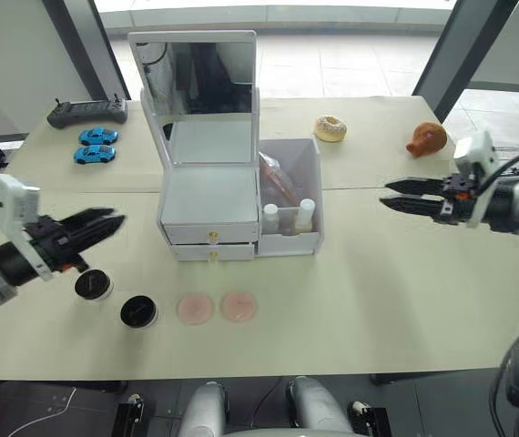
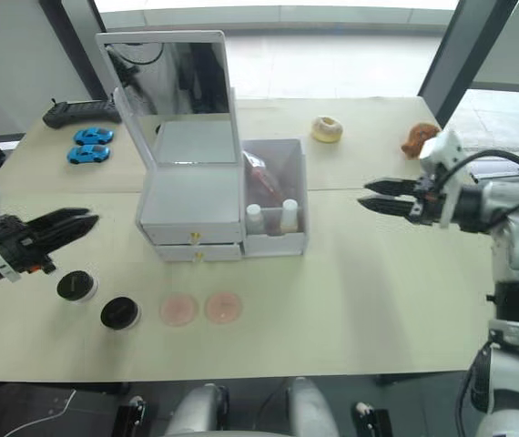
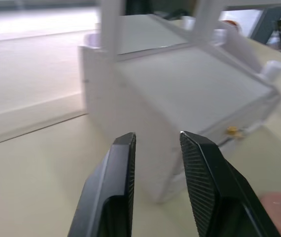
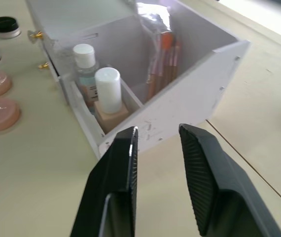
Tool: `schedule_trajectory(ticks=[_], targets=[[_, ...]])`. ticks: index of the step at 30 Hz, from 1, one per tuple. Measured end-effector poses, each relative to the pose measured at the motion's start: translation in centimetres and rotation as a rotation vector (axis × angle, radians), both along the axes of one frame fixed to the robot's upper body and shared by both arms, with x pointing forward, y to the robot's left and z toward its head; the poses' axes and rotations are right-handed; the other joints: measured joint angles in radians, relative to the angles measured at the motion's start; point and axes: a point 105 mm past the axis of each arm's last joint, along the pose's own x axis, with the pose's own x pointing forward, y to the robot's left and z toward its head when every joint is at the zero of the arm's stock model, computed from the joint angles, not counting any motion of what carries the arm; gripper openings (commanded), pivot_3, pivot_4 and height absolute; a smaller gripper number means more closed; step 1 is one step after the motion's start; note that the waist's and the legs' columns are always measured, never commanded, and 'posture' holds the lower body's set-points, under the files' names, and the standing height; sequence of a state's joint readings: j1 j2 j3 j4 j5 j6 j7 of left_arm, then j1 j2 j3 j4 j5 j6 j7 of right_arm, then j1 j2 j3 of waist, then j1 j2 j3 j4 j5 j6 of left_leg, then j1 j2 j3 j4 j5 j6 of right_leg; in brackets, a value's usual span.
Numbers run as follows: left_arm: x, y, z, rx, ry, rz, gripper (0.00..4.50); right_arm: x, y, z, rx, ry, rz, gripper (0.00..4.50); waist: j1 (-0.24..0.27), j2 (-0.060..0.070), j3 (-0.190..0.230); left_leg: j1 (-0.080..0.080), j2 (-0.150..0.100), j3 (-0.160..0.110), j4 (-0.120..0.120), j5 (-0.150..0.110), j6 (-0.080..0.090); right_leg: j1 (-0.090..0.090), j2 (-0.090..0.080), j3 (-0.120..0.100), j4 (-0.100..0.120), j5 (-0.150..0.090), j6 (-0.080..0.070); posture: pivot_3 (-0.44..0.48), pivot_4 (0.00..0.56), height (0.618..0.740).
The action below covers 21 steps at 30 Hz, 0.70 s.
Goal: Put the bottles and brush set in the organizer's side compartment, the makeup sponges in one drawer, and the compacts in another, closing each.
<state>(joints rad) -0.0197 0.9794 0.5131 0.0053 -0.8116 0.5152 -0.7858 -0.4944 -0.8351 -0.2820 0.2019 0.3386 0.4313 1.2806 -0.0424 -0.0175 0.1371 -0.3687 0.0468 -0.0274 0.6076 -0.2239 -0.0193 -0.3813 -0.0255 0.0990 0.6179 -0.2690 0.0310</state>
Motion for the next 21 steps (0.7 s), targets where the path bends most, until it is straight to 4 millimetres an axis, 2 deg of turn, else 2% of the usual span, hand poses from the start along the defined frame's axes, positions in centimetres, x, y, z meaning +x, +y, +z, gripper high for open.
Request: schedule_trajectory(ticks=[1, 3, 6, 7, 10, 15, 18, 21], targets=[[0.1, 2.0, -0.8, 0.006, 0.011, 0.064, 2.76, -0.4, -1.1, -1.0, 0.011, 0.021, -0.050, 3.03, 0.000, 0.000, 0.000, -0.001, 0.000, 0.000, 0.000, 0.000, 0.000, -0.001, 0.000, 0.000, 0.000, 0.000, 0.000, 0.000, 0.150, 0.740], [0.2, 4.2, -2.0, 0.020, 0.021, 0.131, 3.44, -1.2, -2.9, -2.2, 0.043, 0.039, -0.138, 3.70, 0.000, -0.001, 0.000, -0.002, 0.000, 0.002, 0.000, 0.000, 0.000, -0.003, -0.001, 0.001, 0.000, 0.000, 0.000, 0.000, 0.150, 0.740], [0.4, 5.6, -2.2, 0.013, 0.000, 0.161, 4.32, -2.0, -5.3, -1.7, 0.066, 0.008, -0.250, 4.50, 0.000, -0.001, 0.000, -0.002, 0.000, 0.002, 0.000, 0.000, 0.000, -0.004, -0.001, 0.001, 0.003, 0.000, 0.000, 0.000, 0.150, 0.740], [0.4, 5.8, -2.0, 0.015, -0.009, 0.160, 4.46, -2.2, -5.9, -1.3, 0.061, -0.005, -0.274, 4.50, -0.002, -0.002, 0.000, -0.002, 0.001, 0.002, 0.000, 0.000, 0.000, -0.004, -0.001, 0.001, 0.003, 0.000, 0.001, 0.000, 0.150, 0.740], [0.5, 5.6, -2.0, 0.032, -0.015, 0.129, 4.46, -2.9, -6.7, -1.1, 0.039, -0.017, -0.302, 4.50, -0.005, -0.004, -0.002, 0.000, 0.001, 0.002, -0.001, 0.000, 0.000, -0.004, 0.000, 0.001, 0.006, -0.001, 0.001, 0.000, 0.150, 0.740], [1.6, 3.7, -1.4, 0.002, -0.042, 0.077, 4.46, -2.8, -4.3, -0.7, 0.061, -0.024, -0.222, 4.50, -0.006, -0.004, -0.002, -0.001, 0.001, 0.002, 0.000, 0.000, 0.000, -0.004, 0.001, 0.002, 0.009, -0.004, 0.007, 0.000, 0.150, 0.740], [1.1, 2.2, -1.5, 0.017, -0.035, 0.052, 4.46, -2.3, -2.0, 0.1, 0.082, 0.002, -0.167, 4.50, -0.009, -0.004, -0.002, 0.000, 0.002, 0.003, 0.000, 0.000, 0.000, -0.004, 0.000, 0.004, 0.010, -0.002, 0.004, 0.000, 0.150, 0.740], [-0.5, -0.1, -2.0, -0.037, -0.065, 0.048, 4.46, -1.8, 2.4, 1.9, 0.065, 0.027, -0.047, 4.50, -0.017, -0.004, -0.002, 0.000, 0.002, 0.003, -0.001, 0.000, 0.000, -0.005, 0.001, 0.005, 0.011, -0.001, 0.001, 0.000, 0.150, 0.740]])
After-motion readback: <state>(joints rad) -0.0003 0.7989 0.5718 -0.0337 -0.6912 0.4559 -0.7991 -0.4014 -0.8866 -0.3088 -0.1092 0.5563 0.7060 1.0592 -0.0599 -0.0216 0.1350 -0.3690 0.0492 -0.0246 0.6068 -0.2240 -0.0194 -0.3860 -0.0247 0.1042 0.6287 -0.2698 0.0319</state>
